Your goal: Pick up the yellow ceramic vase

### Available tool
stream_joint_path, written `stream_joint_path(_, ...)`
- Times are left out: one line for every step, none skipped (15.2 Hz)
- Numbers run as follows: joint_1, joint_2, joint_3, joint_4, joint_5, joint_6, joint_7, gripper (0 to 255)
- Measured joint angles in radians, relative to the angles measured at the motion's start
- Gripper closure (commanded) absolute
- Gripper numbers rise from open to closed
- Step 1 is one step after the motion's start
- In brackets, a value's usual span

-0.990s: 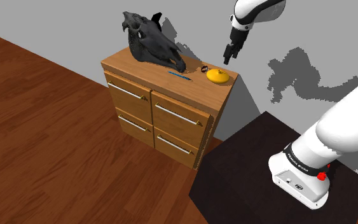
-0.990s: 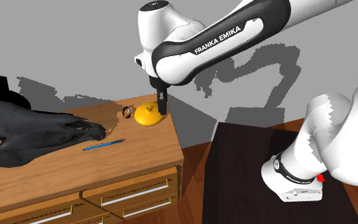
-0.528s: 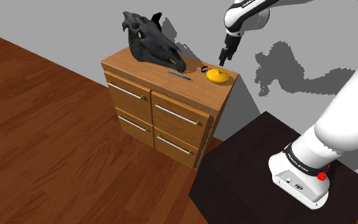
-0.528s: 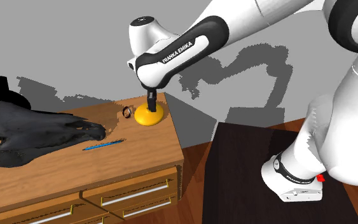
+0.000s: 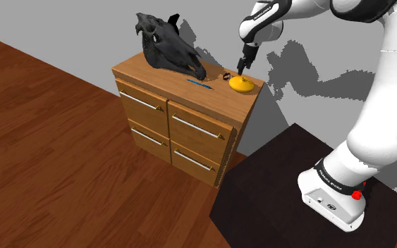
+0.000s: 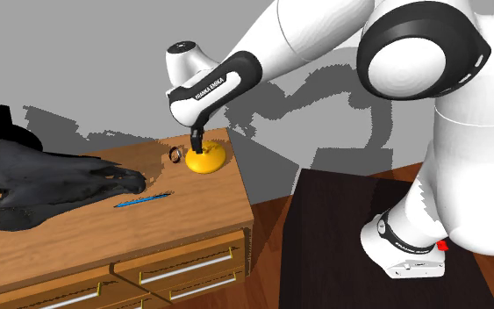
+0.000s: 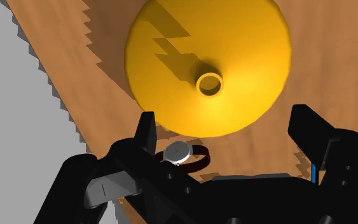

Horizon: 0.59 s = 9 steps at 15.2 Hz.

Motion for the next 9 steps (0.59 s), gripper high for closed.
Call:
stream_joint_path(-0.002, 0.013, 0.001, 0.003, 0.003, 0.011, -0.002, 0)
stream_joint_path(-0.003, 0.022, 0.003, 0.001, 0.004, 0.021, -0.004, 0)
stream_joint_path(-0.004, 0.03, 0.004, -0.002, 0.006, 0.032, -0.004, 0)
stream_joint_path(-0.004, 0.038, 0.005, -0.004, 0.008, 0.042, -0.005, 0)
stream_joint_path(-0.006, 0.045, 0.006, -0.006, 0.01, 0.051, -0.008, 0)
stream_joint_path(-0.007, 0.054, 0.007, -0.004, 0.011, 0.058, -0.008, 0)
stream_joint_path(-0.008, 0.059, 0.008, -0.002, 0.012, 0.061, -0.009, 0)
stream_joint_path(-0.008, 0.061, 0.008, -0.001, 0.012, 0.063, -0.009, 255)
stream_joint_path(-0.008, 0.062, 0.008, -0.001, 0.013, 0.064, -0.009, 255)
